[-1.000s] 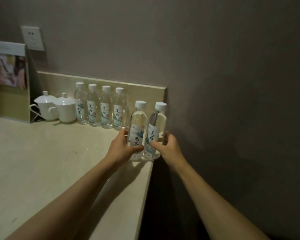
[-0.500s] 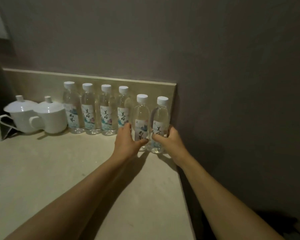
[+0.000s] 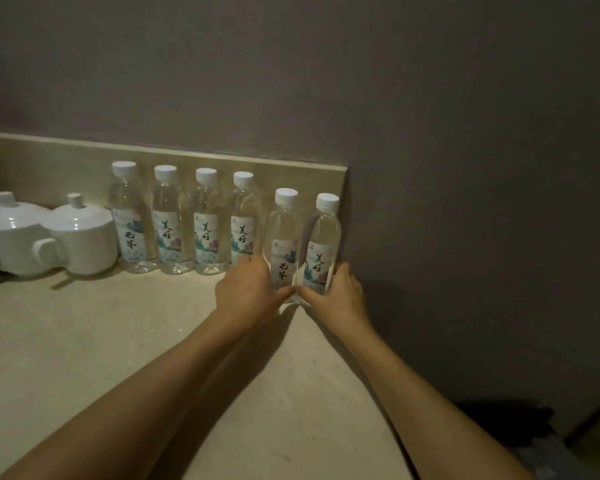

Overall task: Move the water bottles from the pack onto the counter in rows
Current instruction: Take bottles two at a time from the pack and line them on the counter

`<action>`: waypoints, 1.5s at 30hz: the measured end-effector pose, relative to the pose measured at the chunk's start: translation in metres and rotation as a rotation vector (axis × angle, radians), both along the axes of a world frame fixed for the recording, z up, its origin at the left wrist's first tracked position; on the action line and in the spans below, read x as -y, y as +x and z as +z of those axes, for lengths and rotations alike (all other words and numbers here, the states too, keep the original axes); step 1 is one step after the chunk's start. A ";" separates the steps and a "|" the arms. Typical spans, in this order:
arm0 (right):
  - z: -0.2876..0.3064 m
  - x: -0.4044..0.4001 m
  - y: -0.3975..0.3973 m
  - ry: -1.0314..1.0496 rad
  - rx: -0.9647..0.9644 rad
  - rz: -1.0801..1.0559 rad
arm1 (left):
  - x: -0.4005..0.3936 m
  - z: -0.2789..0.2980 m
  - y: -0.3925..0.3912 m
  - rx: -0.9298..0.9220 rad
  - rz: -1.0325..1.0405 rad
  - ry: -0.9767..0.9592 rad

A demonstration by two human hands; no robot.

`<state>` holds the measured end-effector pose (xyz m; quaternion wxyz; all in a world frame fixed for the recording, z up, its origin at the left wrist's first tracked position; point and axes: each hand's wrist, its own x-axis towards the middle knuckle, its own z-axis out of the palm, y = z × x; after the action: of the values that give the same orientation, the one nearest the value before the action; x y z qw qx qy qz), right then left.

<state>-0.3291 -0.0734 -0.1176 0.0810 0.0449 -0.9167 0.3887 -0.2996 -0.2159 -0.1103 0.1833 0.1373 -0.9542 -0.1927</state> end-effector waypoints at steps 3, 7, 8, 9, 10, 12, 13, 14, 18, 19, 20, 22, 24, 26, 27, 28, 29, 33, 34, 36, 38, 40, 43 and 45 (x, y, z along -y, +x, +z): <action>0.000 0.001 -0.005 -0.001 0.002 0.005 | -0.003 0.003 0.001 0.006 0.001 -0.006; 0.001 0.005 -0.008 -0.028 0.005 -0.009 | -0.005 0.003 -0.005 -0.017 -0.010 0.059; 0.002 0.005 -0.009 -0.028 0.005 -0.011 | -0.006 0.003 -0.006 -0.030 -0.013 0.065; 0.003 0.006 -0.010 -0.029 0.004 -0.012 | -0.007 0.004 -0.007 -0.035 -0.016 0.064; 0.003 0.006 -0.011 -0.030 0.000 -0.010 | -0.008 0.005 -0.008 -0.030 -0.017 0.044; 0.003 0.005 -0.013 -0.024 -0.003 -0.006 | -0.007 0.008 -0.009 0.004 -0.008 -0.087; 0.002 0.005 -0.014 -0.017 -0.008 -0.002 | -0.006 0.009 -0.010 0.030 0.001 -0.166; 0.001 0.005 -0.015 -0.009 -0.017 0.003 | -0.005 0.010 -0.011 0.051 0.008 -0.209; 0.000 0.007 -0.019 0.004 -0.026 0.009 | -0.003 0.007 -0.017 0.092 0.000 -0.165; 0.001 0.008 -0.021 0.012 -0.024 0.011 | -0.003 0.006 -0.019 0.088 0.005 -0.154; 0.002 0.009 -0.023 0.021 -0.023 0.014 | -0.003 0.005 -0.021 0.086 0.011 -0.145; 0.002 0.012 -0.026 0.029 -0.018 0.018 | -0.002 0.003 -0.025 0.085 0.016 -0.142; 0.002 0.014 -0.029 0.032 -0.011 0.016 | -0.001 0.002 -0.028 0.086 0.015 -0.135; 0.001 0.016 -0.031 0.031 -0.011 0.011 | 0.001 0.001 -0.030 0.086 0.008 -0.117; 0.001 0.017 -0.032 0.030 -0.012 0.009 | 0.001 0.001 -0.032 0.086 0.007 -0.111; 0.001 0.018 -0.033 0.028 -0.010 0.009 | 0.001 0.001 -0.033 0.089 0.007 -0.108; 0.001 0.020 -0.035 0.025 -0.008 0.011 | 0.001 0.001 -0.034 0.092 0.008 -0.105; 0.003 0.023 -0.041 0.024 0.008 0.015 | 0.004 0.000 -0.041 0.083 0.002 -0.109; 0.004 0.023 -0.042 0.024 0.005 0.014 | 0.004 0.000 -0.041 0.079 0.001 -0.115; 0.003 0.024 -0.045 0.023 -0.005 0.011 | 0.004 0.000 -0.043 0.077 0.006 -0.132; 0.003 0.026 -0.046 0.019 -0.009 0.008 | 0.005 -0.002 -0.047 0.080 0.013 -0.144; 0.003 0.027 -0.049 0.014 -0.007 0.008 | 0.005 -0.004 -0.050 0.080 0.016 -0.149; 0.002 0.028 -0.052 0.016 -0.009 0.004 | 0.006 -0.005 -0.054 0.076 0.013 -0.148; 0.002 0.029 -0.053 0.014 -0.013 0.001 | 0.005 -0.005 -0.055 0.077 0.022 -0.155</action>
<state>-0.3825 -0.1020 -0.1160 0.0865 0.0485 -0.9188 0.3821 -0.3550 -0.2209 -0.1149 0.1584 0.1406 -0.9710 -0.1109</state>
